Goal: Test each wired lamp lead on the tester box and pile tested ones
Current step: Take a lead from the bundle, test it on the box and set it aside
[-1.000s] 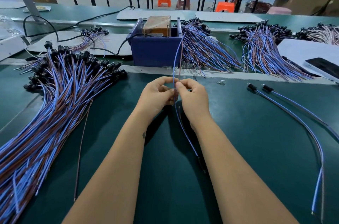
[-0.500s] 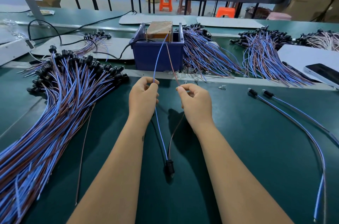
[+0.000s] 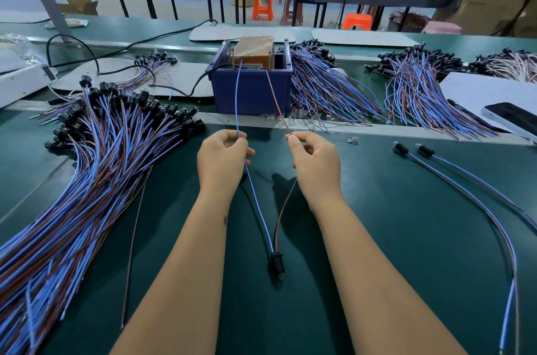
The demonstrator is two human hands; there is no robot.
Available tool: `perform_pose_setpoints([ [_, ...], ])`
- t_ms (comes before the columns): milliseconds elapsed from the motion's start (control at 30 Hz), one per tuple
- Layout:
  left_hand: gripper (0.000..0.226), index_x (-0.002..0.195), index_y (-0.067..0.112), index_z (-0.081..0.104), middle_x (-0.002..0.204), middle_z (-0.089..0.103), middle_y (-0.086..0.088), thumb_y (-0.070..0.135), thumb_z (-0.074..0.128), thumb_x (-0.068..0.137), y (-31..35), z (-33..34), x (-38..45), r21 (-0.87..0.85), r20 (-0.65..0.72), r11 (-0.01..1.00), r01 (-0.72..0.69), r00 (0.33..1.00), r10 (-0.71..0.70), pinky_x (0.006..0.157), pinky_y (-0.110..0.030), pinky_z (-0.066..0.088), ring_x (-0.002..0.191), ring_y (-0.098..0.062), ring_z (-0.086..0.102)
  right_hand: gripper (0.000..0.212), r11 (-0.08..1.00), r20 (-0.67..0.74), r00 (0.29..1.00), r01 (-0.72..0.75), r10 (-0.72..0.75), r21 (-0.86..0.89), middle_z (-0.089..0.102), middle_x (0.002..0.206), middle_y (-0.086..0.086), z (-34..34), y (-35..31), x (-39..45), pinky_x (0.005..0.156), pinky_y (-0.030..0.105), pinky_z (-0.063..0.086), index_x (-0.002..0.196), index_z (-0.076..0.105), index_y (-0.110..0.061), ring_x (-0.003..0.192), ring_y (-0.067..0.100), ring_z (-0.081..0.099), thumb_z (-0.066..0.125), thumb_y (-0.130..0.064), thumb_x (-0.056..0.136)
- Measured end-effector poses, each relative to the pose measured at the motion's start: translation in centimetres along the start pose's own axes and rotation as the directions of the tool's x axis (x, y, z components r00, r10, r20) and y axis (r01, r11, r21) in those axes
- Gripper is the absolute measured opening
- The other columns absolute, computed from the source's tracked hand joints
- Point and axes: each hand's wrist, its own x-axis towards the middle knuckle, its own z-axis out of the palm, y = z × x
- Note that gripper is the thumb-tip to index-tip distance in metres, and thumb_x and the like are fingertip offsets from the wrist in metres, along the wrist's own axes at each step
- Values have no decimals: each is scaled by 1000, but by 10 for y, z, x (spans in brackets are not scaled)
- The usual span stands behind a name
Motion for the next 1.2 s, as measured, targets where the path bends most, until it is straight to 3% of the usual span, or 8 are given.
perform_pose_setpoints([
  [667, 17, 90, 27, 65, 65, 71, 12, 15, 53, 90, 0, -1, 2, 14, -11, 1000, 23, 1000, -23, 55, -23, 50, 50, -1, 59, 19, 999, 3, 1000, -23, 22, 28, 54, 62, -7, -2, -1, 0, 63, 29, 47, 81, 63, -32, 60, 8, 48, 56, -26, 97],
  [867, 19, 90, 29, 64, 67, 71, 14, 15, 52, 90, 2, -1, 0, 31, -15, 999, 16, 1000, -16, 50, -17, 49, 51, 0, 60, 13, 1000, 9, 1000, -14, 14, 16, 59, 67, -7, -2, -1, 0, 65, 28, 49, 91, 66, -26, 64, 9, 52, 55, -25, 98],
  [1200, 18, 88, 29, 64, 67, 72, 11, 15, 53, 88, 1, 0, 0, 8, -16, 1000, 26, 1000, -26, 64, -30, 54, 50, -1, 60, 21, 999, 13, 1000, -28, 28, 37, 50, 58, -6, -1, 1, 1, 54, 17, 39, 79, 62, -34, 57, 9, 45, 56, -26, 97],
])
